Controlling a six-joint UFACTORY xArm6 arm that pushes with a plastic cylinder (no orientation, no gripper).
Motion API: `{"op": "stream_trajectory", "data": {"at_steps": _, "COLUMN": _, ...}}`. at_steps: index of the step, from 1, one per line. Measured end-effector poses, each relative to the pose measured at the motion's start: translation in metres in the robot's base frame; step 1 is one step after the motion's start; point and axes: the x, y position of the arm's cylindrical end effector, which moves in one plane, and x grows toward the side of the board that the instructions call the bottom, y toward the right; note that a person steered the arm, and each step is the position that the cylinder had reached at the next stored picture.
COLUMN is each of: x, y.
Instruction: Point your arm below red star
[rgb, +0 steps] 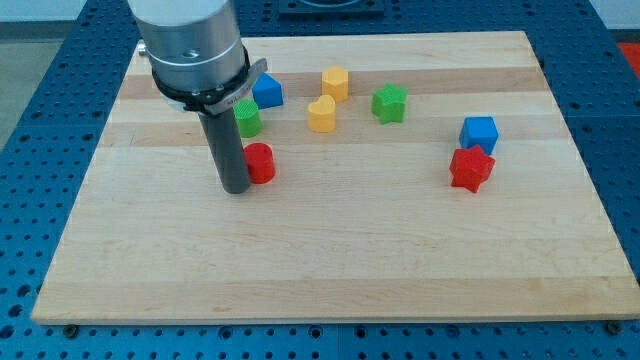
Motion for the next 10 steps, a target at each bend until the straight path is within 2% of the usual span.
{"op": "stream_trajectory", "data": {"at_steps": 3, "x": -0.05, "y": 0.0}}
{"op": "stream_trajectory", "data": {"at_steps": 4, "x": -0.032, "y": -0.009}}
{"op": "stream_trajectory", "data": {"at_steps": 5, "x": 0.015, "y": -0.016}}
{"op": "stream_trajectory", "data": {"at_steps": 6, "x": 0.04, "y": 0.011}}
{"op": "stream_trajectory", "data": {"at_steps": 8, "x": 0.056, "y": 0.151}}
{"op": "stream_trajectory", "data": {"at_steps": 9, "x": 0.053, "y": 0.229}}
{"op": "stream_trajectory", "data": {"at_steps": 10, "x": 0.043, "y": 0.277}}
